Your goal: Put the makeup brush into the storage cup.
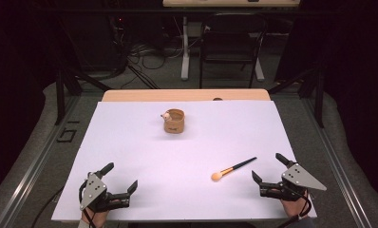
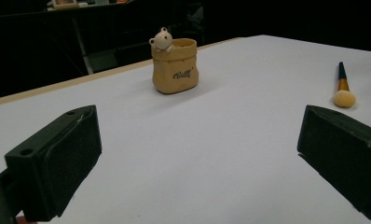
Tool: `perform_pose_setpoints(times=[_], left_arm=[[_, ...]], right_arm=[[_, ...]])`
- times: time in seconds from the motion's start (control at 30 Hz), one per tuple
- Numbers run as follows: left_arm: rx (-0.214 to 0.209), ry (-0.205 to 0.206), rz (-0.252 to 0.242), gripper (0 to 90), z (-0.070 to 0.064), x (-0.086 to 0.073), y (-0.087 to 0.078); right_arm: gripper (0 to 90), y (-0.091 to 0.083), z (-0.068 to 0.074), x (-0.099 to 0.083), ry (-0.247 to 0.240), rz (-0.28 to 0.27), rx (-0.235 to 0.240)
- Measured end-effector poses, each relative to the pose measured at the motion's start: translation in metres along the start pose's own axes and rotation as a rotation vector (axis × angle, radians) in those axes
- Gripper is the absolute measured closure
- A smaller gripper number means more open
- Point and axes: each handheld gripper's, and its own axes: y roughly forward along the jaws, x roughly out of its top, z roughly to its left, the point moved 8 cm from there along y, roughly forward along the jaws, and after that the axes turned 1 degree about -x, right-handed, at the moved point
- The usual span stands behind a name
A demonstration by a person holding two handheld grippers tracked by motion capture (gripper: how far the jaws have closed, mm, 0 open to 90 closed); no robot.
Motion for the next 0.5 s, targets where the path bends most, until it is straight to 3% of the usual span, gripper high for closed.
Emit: perform_pose_setpoints(times=[0.5], left_arm=[[0.002, 0.001, 0.006, 0.0, 0.001, 0.0, 0.0]], right_arm=[[0.1, 0.017, -0.013, -0.003, -0.001, 0.012, -0.009]])
